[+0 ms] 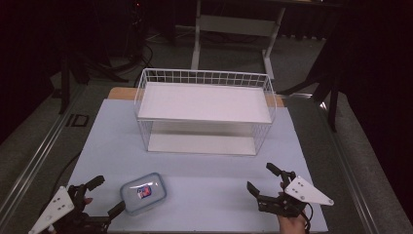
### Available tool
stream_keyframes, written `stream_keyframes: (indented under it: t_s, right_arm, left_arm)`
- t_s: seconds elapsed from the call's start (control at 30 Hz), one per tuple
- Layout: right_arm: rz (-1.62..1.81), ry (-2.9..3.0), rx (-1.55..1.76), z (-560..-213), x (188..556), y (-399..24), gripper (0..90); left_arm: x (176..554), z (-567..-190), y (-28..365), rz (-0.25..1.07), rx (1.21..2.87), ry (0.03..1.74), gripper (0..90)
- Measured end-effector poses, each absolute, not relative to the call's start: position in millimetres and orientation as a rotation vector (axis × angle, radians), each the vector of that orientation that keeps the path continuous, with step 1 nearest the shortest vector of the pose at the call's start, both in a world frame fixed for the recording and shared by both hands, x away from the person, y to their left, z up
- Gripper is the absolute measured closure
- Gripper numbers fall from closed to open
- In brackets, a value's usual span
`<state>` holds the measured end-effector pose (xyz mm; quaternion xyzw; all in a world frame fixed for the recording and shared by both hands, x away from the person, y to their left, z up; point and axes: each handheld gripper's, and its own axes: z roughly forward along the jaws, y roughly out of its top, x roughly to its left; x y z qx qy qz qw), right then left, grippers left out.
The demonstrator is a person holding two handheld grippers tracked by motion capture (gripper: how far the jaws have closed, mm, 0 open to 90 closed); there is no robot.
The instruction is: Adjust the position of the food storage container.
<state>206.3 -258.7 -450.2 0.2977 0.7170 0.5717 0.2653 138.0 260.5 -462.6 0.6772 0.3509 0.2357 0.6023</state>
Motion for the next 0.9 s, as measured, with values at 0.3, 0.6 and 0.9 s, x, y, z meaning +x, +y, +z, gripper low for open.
stream_keyframes:
  t_s: [0.3,0.6,0.9]
  right_arm:
    - [1.560,1.953,0.801,-451.4,207.7,-254.7,13.9]
    - [1.575,1.999,0.820,-457.1,213.4,-248.5,13.9]
    - [1.576,2.004,0.810,-456.9,214.0,-246.5,13.9]
  left_arm:
    - [142.5,-468.5,282.9,0.395,1.725,0.798,17.8]
    - [140.6,-506.4,305.4,0.322,1.871,0.813,63.7]
    - [157.7,-525.4,297.7,0.224,2.009,0.910,90.0]
